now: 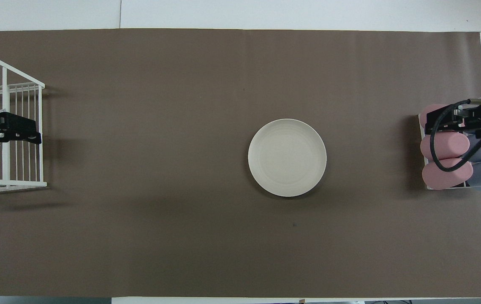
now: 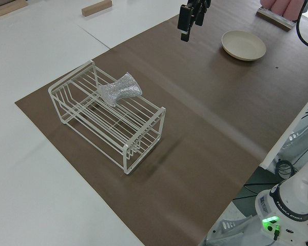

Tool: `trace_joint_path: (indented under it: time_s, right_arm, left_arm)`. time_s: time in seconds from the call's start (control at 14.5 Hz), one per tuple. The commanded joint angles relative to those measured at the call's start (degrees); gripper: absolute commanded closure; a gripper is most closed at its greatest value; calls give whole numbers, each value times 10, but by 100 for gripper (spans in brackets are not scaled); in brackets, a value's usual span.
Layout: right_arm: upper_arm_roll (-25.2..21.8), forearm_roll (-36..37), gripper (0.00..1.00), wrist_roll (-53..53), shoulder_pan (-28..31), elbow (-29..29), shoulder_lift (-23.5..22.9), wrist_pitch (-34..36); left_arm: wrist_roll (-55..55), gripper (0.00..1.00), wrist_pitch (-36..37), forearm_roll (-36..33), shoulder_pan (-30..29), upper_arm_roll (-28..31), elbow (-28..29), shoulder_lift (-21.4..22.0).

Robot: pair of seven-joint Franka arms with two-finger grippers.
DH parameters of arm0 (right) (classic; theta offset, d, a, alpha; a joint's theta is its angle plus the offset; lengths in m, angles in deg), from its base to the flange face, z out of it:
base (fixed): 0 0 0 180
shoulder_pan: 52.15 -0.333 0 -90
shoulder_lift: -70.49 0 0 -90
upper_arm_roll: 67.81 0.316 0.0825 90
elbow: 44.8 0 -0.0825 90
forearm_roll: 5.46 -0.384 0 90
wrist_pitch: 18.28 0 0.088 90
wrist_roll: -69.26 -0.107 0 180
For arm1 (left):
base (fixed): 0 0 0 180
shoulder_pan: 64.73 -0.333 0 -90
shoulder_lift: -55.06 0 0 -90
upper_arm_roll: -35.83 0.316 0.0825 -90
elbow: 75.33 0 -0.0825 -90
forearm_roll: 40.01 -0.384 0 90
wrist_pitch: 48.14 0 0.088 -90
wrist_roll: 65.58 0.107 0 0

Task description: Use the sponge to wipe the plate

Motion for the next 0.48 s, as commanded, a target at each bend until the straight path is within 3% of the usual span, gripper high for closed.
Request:
trace_joint_path:
  time_s: [0.0, 0.41]
  right_arm:
    - [31, -7, 0, -106, 4, -16, 13, 4]
    - [111, -7, 0, -319, 4, -12, 13, 1]
  left_arm:
    - [-18, 0, -20, -48, 12, 5, 13, 3]
    - [-25, 0, -89, -254, 33, 3, 67, -39]
